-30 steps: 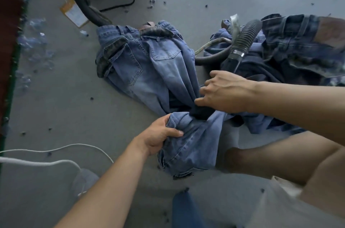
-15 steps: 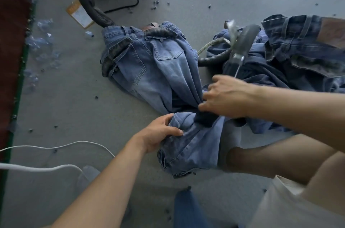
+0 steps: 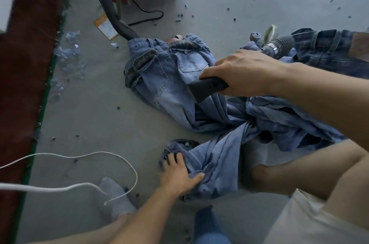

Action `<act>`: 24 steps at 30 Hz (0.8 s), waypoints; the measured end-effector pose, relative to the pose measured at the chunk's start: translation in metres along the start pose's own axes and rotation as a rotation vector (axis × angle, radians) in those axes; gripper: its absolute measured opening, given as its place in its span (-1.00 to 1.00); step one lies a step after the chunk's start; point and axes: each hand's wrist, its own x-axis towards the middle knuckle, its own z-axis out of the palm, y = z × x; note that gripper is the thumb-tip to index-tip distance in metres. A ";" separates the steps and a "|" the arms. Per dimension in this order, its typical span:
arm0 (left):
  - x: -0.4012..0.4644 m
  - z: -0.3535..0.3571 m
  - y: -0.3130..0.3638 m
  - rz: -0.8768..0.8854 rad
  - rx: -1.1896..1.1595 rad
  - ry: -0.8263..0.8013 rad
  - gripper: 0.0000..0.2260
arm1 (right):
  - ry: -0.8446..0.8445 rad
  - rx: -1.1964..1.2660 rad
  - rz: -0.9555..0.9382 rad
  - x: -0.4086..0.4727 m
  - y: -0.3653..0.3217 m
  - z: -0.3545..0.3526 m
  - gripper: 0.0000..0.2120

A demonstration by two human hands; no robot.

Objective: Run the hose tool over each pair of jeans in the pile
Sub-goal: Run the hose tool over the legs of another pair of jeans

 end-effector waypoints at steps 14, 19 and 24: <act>0.055 -0.121 -0.043 -0.009 -1.402 0.061 -0.43 | 0.148 0.191 0.118 -0.006 0.027 -0.018 -0.59; 0.037 -0.092 -0.070 -0.195 -1.882 -0.121 -0.13 | 0.128 0.187 0.128 -0.003 0.033 -0.016 -0.61; 0.024 -0.116 -0.075 -0.084 -1.779 -0.236 -0.67 | 0.112 0.197 0.123 -0.003 0.032 -0.020 -0.62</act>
